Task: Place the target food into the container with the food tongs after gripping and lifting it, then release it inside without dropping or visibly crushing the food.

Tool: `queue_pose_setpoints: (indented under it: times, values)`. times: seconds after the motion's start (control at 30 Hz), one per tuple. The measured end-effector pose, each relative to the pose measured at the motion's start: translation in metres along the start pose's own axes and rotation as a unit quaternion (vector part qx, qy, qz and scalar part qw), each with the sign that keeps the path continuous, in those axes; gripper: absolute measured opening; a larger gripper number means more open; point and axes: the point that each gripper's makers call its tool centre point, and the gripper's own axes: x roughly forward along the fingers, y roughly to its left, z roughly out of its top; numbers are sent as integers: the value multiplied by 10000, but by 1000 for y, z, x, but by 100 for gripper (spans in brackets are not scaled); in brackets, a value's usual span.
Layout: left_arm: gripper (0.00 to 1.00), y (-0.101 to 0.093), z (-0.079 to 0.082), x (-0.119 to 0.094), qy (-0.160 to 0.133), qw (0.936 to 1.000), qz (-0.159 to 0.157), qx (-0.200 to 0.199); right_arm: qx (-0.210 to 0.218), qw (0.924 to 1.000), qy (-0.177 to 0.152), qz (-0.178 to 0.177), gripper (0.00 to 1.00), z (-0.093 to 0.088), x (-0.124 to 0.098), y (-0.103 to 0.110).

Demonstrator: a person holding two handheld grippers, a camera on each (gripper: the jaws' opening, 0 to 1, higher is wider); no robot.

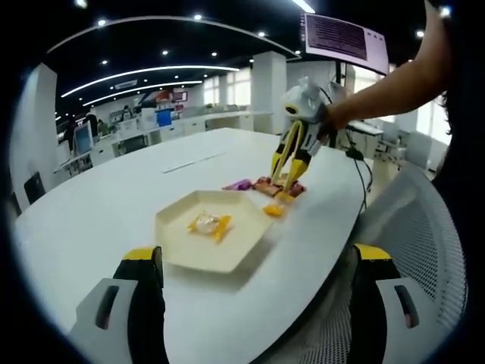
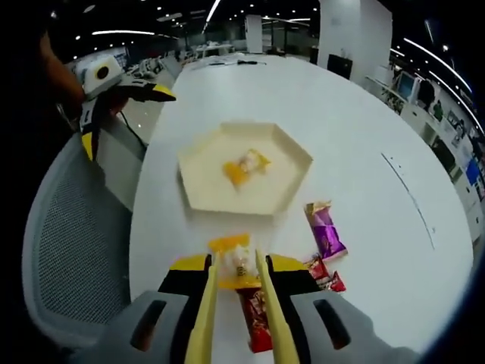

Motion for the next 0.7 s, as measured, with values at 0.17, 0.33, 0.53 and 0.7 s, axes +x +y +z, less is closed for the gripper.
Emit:
queue_pose_setpoints:
  times: [0.17,0.33,0.53,0.7]
  values:
    - [99,2,1,-1,-22,10000,21,-52,-14,9999,103,23,28,-6,10,-1]
    - [99,2,0,0,-28,10000,18,-82,-38,9995,291,63,28,-13,19,-2]
    - [99,2,1,0,-44,9999,1,-129,-184,9985,516,85,28,-21,30,1]
    - [99,2,1,-1,-47,9999,8,-152,0,9983,543,194,28,-24,34,6]
